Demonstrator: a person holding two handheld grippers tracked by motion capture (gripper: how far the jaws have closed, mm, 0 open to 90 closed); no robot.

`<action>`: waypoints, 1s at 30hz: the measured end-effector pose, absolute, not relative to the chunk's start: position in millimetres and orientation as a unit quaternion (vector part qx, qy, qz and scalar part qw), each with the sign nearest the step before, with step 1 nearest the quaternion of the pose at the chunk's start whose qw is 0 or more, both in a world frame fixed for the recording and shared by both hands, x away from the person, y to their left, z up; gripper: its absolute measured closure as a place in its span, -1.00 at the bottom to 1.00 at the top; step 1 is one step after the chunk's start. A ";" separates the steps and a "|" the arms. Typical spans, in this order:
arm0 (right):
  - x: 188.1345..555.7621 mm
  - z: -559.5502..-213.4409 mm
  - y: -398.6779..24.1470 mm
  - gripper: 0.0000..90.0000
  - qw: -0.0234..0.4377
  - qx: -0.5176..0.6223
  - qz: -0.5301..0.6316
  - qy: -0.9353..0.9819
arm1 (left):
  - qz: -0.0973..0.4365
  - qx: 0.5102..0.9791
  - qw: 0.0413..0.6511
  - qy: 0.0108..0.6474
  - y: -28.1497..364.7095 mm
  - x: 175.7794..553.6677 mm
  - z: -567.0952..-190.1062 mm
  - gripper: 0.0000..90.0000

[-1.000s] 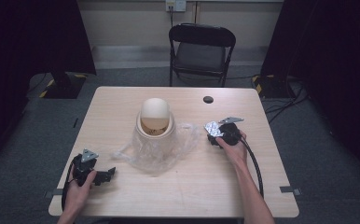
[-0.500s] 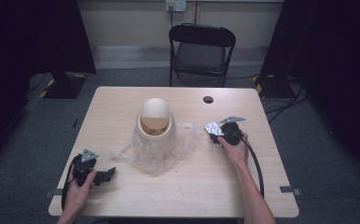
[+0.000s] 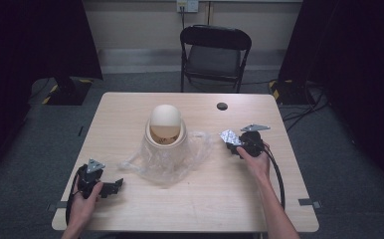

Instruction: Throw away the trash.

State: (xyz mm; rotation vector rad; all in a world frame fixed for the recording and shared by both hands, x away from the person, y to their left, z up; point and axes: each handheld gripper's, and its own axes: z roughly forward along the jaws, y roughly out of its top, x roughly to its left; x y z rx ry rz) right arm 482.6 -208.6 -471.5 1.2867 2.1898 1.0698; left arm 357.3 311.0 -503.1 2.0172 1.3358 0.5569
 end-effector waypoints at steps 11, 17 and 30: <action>466.4 -462.9 -210.6 -0.24 0.177 0.456 0.408 0.771 | 0.212 0.769 0.324 0.509 310.9 357.3 -503.1 -1.00; 458.5 -454.3 -208.2 -0.24 0.177 0.449 0.427 0.765 | 0.212 0.769 0.324 0.509 311.0 357.4 -503.1 -1.00; 432.9 -433.5 -194.3 -0.24 0.161 0.421 0.449 0.771 | 0.212 0.769 0.324 0.509 311.0 357.4 -503.1 -1.00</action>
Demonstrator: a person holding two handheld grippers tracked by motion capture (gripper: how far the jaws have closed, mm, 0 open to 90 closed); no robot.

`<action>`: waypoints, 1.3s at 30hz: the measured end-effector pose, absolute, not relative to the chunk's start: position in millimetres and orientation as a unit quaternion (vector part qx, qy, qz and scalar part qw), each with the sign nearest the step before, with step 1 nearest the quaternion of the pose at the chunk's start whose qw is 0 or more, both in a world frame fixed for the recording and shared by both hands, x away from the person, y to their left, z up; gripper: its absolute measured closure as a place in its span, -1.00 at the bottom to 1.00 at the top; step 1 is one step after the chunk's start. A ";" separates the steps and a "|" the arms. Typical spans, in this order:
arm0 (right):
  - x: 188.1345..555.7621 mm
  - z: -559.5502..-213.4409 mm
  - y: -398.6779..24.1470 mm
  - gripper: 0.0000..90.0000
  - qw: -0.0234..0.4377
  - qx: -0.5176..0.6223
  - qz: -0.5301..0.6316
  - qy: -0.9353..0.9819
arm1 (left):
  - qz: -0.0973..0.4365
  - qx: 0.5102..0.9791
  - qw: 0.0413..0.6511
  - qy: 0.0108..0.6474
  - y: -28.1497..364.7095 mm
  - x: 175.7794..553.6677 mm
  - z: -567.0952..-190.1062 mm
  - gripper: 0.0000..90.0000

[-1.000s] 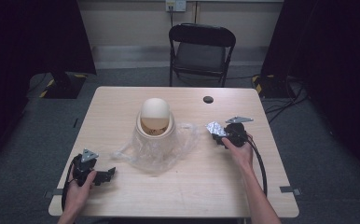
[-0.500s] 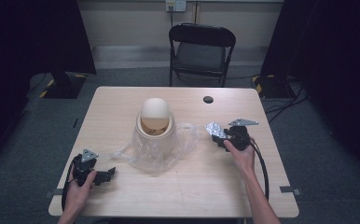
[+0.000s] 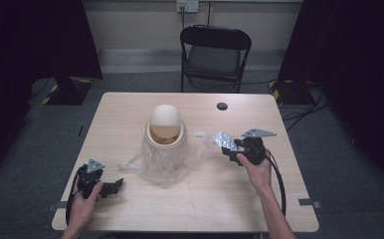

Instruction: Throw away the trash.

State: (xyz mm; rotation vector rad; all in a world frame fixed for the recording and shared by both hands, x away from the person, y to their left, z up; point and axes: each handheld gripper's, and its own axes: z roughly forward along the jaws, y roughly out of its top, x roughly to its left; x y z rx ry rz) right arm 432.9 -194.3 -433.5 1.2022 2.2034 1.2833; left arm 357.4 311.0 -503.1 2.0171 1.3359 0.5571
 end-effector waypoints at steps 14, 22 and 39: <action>413.6 -409.8 -164.2 -0.24 0.152 0.380 0.468 0.783 | 0.212 0.769 0.323 0.509 310.9 357.3 -503.0 -1.00; 400.9 -397.2 -153.0 -0.24 0.147 0.363 0.475 0.788 | 0.212 0.769 0.324 0.509 311.0 357.4 -503.1 -1.00; 389.2 -371.0 -104.1 -0.24 0.117 0.298 0.492 0.810 | 0.212 0.769 0.324 0.509 311.0 357.4 -503.1 -1.00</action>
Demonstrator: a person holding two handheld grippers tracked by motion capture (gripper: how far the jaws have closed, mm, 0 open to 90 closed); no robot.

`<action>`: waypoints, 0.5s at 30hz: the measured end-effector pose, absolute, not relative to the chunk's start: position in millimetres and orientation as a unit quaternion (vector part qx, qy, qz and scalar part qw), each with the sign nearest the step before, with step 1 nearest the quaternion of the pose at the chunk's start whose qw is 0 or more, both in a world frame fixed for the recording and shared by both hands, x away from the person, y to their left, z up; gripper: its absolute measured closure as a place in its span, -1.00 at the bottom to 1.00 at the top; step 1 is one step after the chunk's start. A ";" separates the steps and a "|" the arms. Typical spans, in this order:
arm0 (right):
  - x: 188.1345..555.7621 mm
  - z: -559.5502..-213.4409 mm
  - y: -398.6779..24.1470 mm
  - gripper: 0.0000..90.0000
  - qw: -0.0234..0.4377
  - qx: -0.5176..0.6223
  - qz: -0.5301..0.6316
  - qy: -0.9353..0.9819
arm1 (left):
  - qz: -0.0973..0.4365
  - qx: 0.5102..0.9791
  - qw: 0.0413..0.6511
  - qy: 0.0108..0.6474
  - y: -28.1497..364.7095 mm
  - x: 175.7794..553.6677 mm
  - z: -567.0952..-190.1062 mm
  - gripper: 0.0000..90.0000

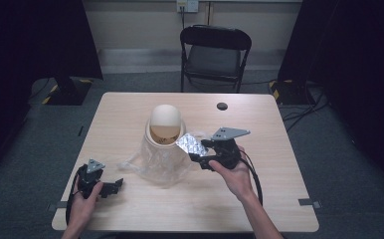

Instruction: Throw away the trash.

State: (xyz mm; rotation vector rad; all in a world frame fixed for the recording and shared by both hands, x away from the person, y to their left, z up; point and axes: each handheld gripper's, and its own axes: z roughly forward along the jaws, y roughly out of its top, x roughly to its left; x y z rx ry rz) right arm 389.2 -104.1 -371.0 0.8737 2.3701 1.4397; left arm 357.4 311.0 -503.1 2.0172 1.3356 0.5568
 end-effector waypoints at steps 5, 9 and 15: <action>391.6 -369.8 -85.0 -0.24 0.106 0.283 0.492 0.816 | 0.212 0.769 0.323 0.509 310.9 357.3 -503.0 -1.00; 398.6 -373.1 -68.2 -0.24 0.100 0.280 0.480 0.826 | 0.212 0.769 0.324 0.509 311.0 357.4 -503.1 -1.00; 404.4 -375.4 -55.3 -0.24 0.095 0.285 0.470 0.830 | 0.212 0.769 0.324 0.509 311.0 357.4 -503.1 -1.00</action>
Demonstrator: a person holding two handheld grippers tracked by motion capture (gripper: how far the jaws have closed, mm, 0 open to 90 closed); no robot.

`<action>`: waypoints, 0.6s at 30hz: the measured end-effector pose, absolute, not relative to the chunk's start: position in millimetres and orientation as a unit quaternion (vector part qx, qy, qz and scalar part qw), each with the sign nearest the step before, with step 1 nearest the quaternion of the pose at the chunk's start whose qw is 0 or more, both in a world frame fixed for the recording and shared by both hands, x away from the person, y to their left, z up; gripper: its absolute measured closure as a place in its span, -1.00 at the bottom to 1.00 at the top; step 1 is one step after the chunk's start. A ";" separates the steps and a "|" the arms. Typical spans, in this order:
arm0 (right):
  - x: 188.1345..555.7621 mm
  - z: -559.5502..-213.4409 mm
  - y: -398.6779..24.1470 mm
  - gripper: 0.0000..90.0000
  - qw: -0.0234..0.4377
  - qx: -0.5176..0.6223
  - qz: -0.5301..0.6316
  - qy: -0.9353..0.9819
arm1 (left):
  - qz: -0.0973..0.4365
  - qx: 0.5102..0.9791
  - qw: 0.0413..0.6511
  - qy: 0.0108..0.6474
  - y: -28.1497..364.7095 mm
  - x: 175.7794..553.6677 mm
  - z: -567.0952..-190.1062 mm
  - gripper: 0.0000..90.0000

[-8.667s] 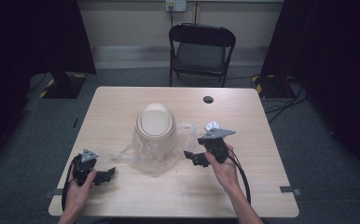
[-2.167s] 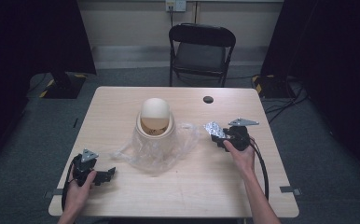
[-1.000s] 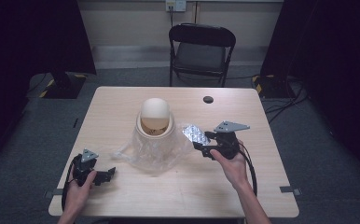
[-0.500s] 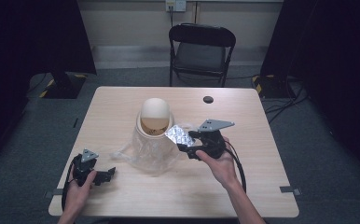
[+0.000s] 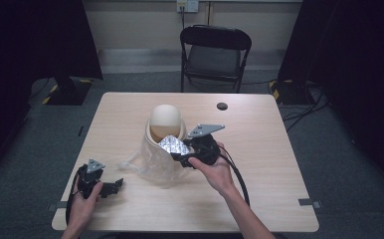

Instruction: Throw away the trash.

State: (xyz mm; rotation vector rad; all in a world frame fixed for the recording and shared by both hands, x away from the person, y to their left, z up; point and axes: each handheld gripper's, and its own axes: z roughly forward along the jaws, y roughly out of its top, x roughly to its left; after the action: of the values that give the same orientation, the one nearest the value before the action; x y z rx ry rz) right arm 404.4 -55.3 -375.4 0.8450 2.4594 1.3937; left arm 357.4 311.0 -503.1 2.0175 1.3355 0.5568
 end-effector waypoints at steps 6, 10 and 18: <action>409.5 -373.7 -49.2 -0.24 0.097 0.286 0.473 0.828 | 0.212 0.769 0.324 0.509 311.0 357.4 -503.1 -1.00; 413.0 -370.1 -45.3 -0.24 0.100 0.286 0.471 0.829 | 0.212 0.769 0.324 0.509 311.0 357.4 -503.1 -1.00; 416.8 -363.6 -39.2 -0.24 0.097 0.288 0.474 0.826 | 0.212 0.769 0.323 0.509 311.0 357.4 -503.1 -1.00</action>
State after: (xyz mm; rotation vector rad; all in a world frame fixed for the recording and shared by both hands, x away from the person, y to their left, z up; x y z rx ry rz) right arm 416.8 -39.2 -363.6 0.8524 2.4481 1.4043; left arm 357.4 311.0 -503.1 2.0174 1.3357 0.5570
